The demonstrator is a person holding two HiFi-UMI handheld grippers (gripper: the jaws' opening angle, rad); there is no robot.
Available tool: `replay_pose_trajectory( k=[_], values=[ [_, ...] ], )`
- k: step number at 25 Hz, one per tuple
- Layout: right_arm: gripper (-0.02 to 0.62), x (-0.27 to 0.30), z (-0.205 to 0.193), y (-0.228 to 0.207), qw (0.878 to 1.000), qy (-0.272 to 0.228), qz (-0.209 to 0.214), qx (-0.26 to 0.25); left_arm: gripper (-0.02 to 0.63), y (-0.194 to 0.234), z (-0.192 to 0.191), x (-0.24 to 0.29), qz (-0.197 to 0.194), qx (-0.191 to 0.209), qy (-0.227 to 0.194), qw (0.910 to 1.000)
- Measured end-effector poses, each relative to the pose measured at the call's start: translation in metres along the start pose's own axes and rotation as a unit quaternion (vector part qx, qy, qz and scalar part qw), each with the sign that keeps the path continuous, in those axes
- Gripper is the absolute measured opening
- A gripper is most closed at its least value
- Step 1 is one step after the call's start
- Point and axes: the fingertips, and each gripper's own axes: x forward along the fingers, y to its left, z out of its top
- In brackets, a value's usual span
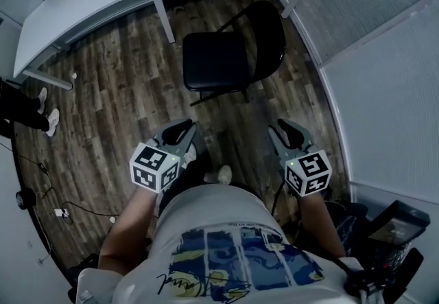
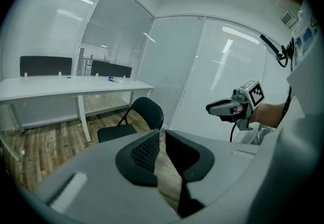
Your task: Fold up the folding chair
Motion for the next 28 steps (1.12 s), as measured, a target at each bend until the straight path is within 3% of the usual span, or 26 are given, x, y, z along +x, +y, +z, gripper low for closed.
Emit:
replay_pose_trajectory(
  k=[11, 14, 21, 28],
  values=[
    [0.118, 0.073, 0.040, -0.006, 0.998, 0.002, -0.062, 0.024, 0.109, 0.093, 0.007, 0.013, -0.043, 0.013, 0.022, 0.9988],
    [0.118, 0.086, 0.034, -0.020, 0.995, 0.011, -0.084, 0.044, 0.131, 0.112, -0.002, 0.022, -0.044, -0.007, 0.035, 0.9984],
    [0.163, 0.116, 0.016, -0.089, 0.990, 0.040, -0.099, 0.095, 0.162, 0.134, -0.006, 0.062, -0.053, -0.056, 0.030, 0.9966],
    [0.169, 0.158, 0.017, -0.172, 0.986, 0.065, -0.116, 0.099, 0.184, 0.154, 0.000, 0.113, -0.031, -0.065, 0.049, 0.9962]
  ],
)
